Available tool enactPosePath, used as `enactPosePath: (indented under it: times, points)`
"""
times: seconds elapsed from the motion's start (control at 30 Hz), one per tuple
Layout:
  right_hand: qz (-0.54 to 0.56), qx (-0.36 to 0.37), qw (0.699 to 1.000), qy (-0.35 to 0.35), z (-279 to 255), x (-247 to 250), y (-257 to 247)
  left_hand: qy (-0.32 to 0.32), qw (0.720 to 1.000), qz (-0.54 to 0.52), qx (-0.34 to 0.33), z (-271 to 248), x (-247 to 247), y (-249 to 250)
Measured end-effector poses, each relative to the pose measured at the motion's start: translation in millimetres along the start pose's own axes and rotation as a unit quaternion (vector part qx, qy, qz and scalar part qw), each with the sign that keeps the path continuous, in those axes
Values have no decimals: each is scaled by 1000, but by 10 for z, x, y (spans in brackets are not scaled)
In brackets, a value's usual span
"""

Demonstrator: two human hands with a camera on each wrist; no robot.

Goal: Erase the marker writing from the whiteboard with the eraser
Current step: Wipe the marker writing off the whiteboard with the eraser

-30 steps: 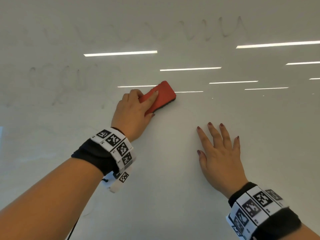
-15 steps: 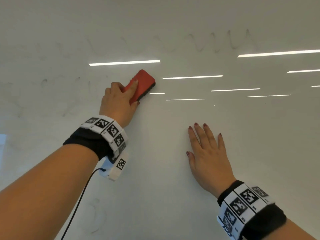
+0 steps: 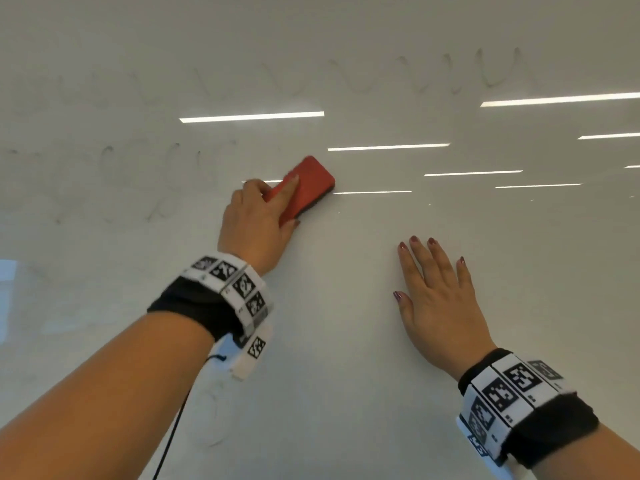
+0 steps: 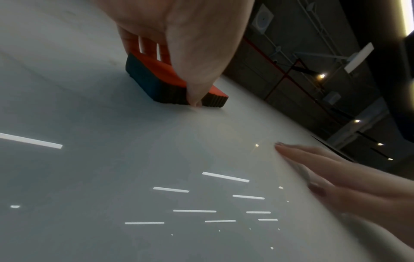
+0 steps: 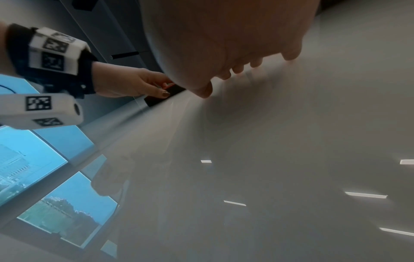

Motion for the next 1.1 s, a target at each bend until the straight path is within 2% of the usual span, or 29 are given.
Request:
enactPosePath:
  times: [0.17, 0.3, 0.4, 0.57, 0.7, 0.8, 0.97, 1.1]
  points:
    - [-2, -4, 1000, 5, -4, 9, -10, -10, 995, 12, 98, 511, 188, -444]
    - [-1, -12, 1000, 1, 2, 11, -8, -13, 994, 12, 109, 502, 179, -456]
    - [0, -13, 1000, 2, -8, 9, -13, -9, 998, 7, 60, 309, 112, -234]
    - [6, -8, 1000, -5, -19, 6, 16, -27, 996, 11, -81, -374, -109, 172]
    - [2, -3, 1000, -10, -23, -2, 29, -47, 992, 28, -110, -560, -175, 89]
    - [9, -2, 1000, -8, -26, -5, 46, -43, 995, 38, -86, -364, -72, 33]
    - [8, 3, 1000, -2, -25, -3, 65, -17, 999, 22, 24, 200, 107, -107]
    - [11, 9, 1000, 10, -46, 6, 63, -19, 997, 32, 64, 289, 73, 0]
Point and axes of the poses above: each hand's wrist, its own z-axis towards the middle knuckle, its own x-axis out of the back of the hand, y = z × x, the point moved 6 cm from there along z, towards the middle knuckle, and after that the axes turned 10 degrees about x, right-handed, at the moved point
